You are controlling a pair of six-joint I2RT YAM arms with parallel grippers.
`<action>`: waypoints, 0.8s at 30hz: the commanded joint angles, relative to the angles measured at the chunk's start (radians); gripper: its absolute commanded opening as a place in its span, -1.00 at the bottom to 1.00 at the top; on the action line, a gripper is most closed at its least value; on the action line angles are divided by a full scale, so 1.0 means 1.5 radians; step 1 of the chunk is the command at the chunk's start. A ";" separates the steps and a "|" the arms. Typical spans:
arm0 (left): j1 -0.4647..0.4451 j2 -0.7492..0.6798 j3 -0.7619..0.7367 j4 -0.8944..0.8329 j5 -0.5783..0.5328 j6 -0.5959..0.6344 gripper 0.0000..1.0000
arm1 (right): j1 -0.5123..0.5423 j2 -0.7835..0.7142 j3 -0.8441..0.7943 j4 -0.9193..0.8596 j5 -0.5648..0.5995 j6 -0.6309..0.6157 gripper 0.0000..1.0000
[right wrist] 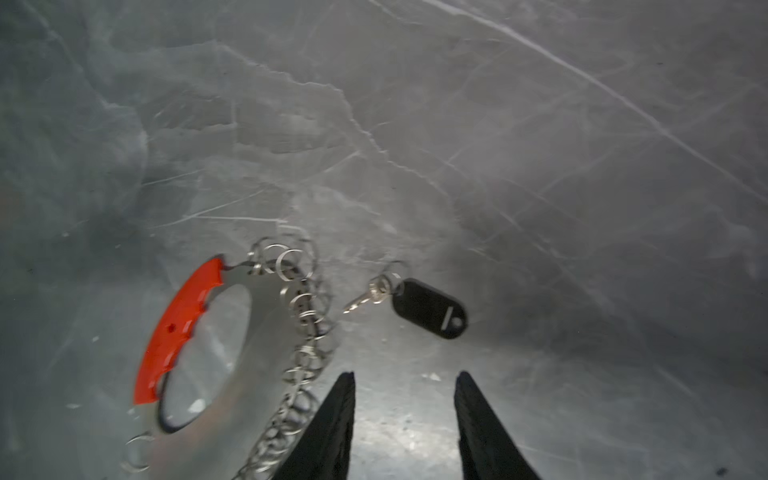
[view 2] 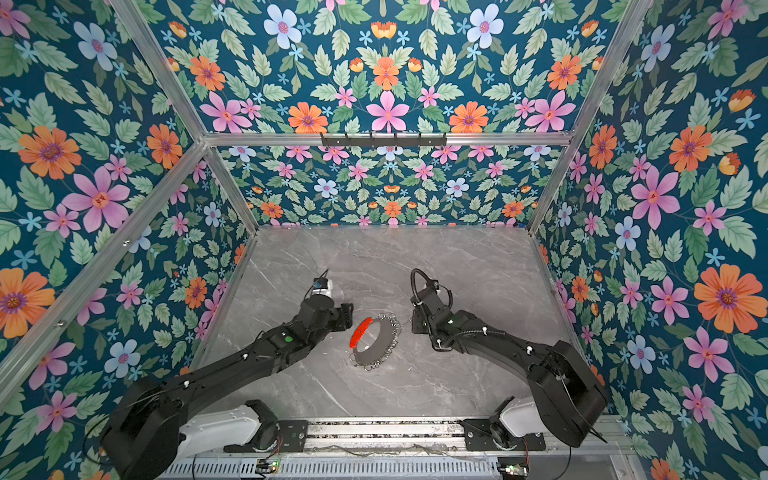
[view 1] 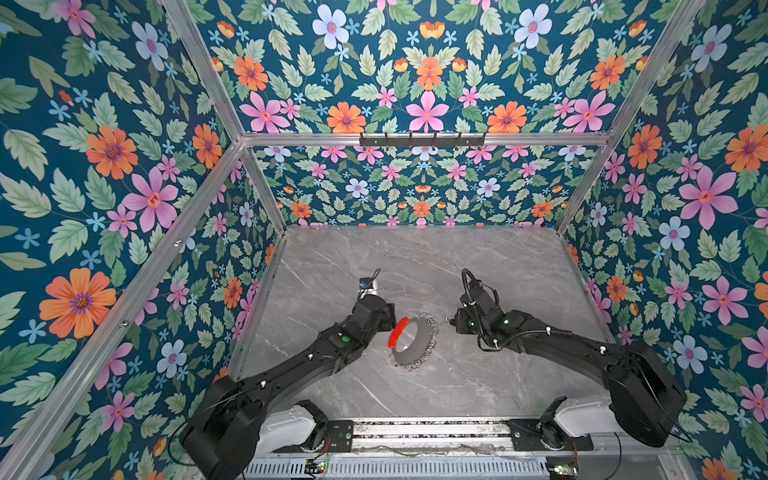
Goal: Put the keys on the keyring
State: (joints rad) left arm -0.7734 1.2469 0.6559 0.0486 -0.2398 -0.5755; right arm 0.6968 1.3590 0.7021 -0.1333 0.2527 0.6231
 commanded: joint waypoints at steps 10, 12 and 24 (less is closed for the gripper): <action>-0.085 0.261 0.160 0.096 0.083 -0.077 0.22 | 0.000 -0.057 -0.106 0.208 0.257 -0.030 -0.18; -0.082 0.281 0.174 0.085 0.070 -0.078 0.22 | 0.000 -0.060 -0.108 0.212 0.248 -0.032 -0.18; -0.078 0.297 0.178 0.028 0.086 -0.166 0.23 | 0.000 -0.051 -0.098 0.199 0.229 -0.026 -0.17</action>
State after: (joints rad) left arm -0.8902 1.7000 0.9298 0.1345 -0.1120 -0.7643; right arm 0.6960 1.2789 0.5476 0.1566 0.5999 0.5758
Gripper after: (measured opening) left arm 0.612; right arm 0.415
